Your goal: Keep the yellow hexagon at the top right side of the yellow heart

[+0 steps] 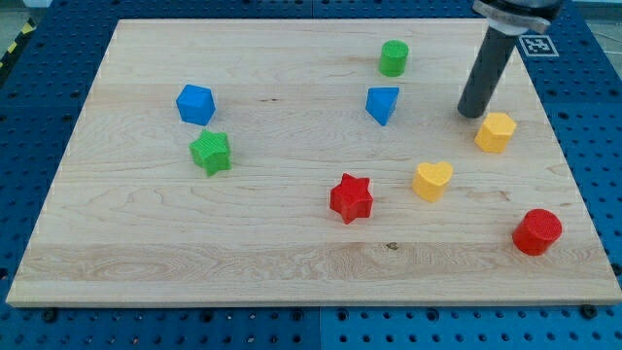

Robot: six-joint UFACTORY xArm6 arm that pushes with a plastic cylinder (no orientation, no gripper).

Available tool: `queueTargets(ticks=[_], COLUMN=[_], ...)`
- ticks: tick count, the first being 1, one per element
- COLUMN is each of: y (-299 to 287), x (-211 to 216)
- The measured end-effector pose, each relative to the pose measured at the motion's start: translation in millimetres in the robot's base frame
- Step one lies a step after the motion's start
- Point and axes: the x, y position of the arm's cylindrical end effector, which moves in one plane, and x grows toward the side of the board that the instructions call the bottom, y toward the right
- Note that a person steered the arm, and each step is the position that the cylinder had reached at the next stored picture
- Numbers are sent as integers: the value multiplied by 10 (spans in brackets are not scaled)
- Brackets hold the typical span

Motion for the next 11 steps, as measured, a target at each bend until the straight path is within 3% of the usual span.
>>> queueTargets(ticks=[2, 4, 5, 8, 11], y=[502, 685, 334, 459, -295], x=[-72, 191, 220, 398, 370])
